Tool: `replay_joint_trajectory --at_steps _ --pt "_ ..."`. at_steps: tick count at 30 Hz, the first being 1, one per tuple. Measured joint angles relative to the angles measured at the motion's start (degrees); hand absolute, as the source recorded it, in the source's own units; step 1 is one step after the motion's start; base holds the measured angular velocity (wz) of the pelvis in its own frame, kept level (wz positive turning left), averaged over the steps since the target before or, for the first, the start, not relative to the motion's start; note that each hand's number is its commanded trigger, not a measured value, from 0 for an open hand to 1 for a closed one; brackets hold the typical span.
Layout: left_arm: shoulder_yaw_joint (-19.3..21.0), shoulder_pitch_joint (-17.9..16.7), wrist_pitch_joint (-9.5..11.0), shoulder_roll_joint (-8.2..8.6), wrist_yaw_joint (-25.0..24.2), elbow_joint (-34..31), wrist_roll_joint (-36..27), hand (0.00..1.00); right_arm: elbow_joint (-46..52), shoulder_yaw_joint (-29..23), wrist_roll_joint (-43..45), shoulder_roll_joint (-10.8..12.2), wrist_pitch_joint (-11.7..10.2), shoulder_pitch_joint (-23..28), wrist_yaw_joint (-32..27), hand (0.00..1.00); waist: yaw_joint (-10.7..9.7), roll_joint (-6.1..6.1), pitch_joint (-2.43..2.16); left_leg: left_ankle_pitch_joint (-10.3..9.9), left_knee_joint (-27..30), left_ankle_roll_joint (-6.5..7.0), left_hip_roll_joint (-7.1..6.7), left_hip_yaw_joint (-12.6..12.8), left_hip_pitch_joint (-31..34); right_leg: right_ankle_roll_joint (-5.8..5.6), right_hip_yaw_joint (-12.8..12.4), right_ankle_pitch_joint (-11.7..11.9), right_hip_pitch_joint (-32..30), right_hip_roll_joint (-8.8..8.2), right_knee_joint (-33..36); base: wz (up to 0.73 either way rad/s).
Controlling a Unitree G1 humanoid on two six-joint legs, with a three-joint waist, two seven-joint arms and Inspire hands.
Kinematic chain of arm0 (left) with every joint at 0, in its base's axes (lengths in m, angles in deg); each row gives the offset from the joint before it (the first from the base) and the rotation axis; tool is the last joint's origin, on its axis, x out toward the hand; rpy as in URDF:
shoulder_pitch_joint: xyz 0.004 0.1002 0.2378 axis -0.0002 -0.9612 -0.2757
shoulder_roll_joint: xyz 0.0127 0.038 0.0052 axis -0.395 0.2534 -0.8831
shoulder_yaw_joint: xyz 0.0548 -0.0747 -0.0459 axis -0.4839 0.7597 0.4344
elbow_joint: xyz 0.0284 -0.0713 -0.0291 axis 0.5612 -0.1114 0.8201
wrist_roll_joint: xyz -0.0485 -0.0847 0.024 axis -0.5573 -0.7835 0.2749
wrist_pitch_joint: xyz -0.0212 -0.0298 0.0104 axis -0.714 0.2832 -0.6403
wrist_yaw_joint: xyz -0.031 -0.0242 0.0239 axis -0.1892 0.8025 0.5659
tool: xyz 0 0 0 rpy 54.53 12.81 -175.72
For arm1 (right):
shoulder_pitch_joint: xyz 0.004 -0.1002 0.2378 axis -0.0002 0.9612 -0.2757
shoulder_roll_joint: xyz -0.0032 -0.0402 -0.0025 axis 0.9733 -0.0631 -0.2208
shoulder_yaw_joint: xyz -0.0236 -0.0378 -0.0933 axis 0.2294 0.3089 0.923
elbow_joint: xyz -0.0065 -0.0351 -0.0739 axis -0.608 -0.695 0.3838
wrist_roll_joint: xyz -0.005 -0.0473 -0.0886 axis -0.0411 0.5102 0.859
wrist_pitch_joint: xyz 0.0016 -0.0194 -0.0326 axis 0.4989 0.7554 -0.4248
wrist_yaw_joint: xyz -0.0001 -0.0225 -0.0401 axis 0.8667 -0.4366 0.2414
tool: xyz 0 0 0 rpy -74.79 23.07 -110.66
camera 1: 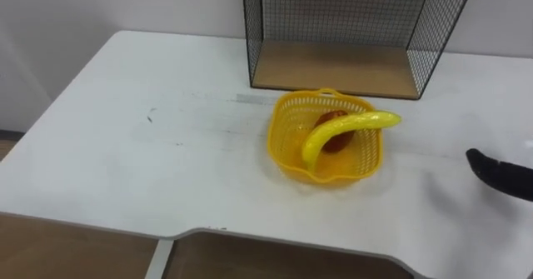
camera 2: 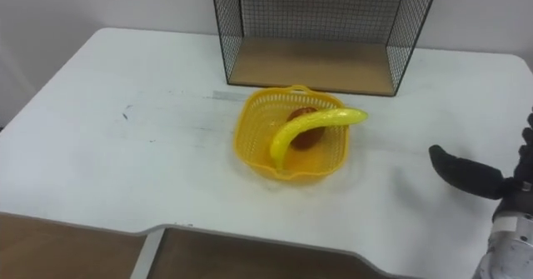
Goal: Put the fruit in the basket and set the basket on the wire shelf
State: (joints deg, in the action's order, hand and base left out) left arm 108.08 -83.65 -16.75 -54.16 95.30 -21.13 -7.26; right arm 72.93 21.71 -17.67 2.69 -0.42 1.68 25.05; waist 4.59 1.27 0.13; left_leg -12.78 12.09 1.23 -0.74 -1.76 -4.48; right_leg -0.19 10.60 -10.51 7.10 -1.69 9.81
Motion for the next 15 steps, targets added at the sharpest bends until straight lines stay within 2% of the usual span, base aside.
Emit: replay_joint_trajectory --at_steps 3,5,8,10,13,15 --pt "-4.88 0.42 0.00 0.27 -4.02 0.00 0.01 0.00 0.06 1.41 -1.36 0.25 0.00 -0.01 2.33 0.00 -0.46 -0.32 0.18 0.03 -0.30 0.00 -0.03 0.18 -0.12 -0.01 -0.34 -0.01 -0.13 0.01 -0.09 -0.04" --pt "-8.39 1.41 -0.01 0.33 -8.33 0.08 -0.09 0.00 0.07 3.12 -1.33 0.79 -0.04 -0.71 4.58 0.00 -1.15 -1.07 0.64 0.06 -0.31 -0.01 0.05 0.20 -0.11 -0.01 -0.79 -0.01 -0.23 0.13 -0.10 0.00" --pt "-13.16 1.87 -0.22 0.73 -13.36 0.40 -1.65 0.00 0.08 5.13 -3.38 1.68 -0.22 -1.60 6.19 0.00 -1.71 -1.75 0.52 0.01 -0.38 0.06 0.05 0.67 -0.12 -0.02 -1.18 0.01 -0.36 0.15 -0.10 -0.04" --pt "-15.90 2.88 -0.68 0.84 -16.74 0.60 -3.09 0.00 0.07 5.92 -5.51 2.17 -0.49 -1.90 7.10 0.00 -1.98 -1.79 0.50 -0.04 -0.40 0.14 0.04 1.09 -0.10 -0.06 -1.36 0.03 -0.56 0.08 -0.07 -0.12" --pt "-17.15 4.87 -0.77 1.03 -21.54 1.86 -5.50 0.00 0.05 7.80 -8.41 2.50 -0.55 -2.88 9.11 0.00 -2.59 -1.70 0.49 -0.04 -0.44 0.14 0.08 1.96 -0.07 -0.07 -2.62 0.04 -1.27 0.10 -0.01 -0.16" --pt "-18.45 6.09 -0.76 1.12 -23.51 3.35 -5.70 0.00 -0.26 8.90 -8.46 2.59 -0.58 -2.87 9.66 0.00 -2.77 -1.64 0.46 -0.03 -0.45 0.14 0.13 2.41 -0.21 -0.07 -2.60 0.04 -1.31 0.10 0.01 -0.10"
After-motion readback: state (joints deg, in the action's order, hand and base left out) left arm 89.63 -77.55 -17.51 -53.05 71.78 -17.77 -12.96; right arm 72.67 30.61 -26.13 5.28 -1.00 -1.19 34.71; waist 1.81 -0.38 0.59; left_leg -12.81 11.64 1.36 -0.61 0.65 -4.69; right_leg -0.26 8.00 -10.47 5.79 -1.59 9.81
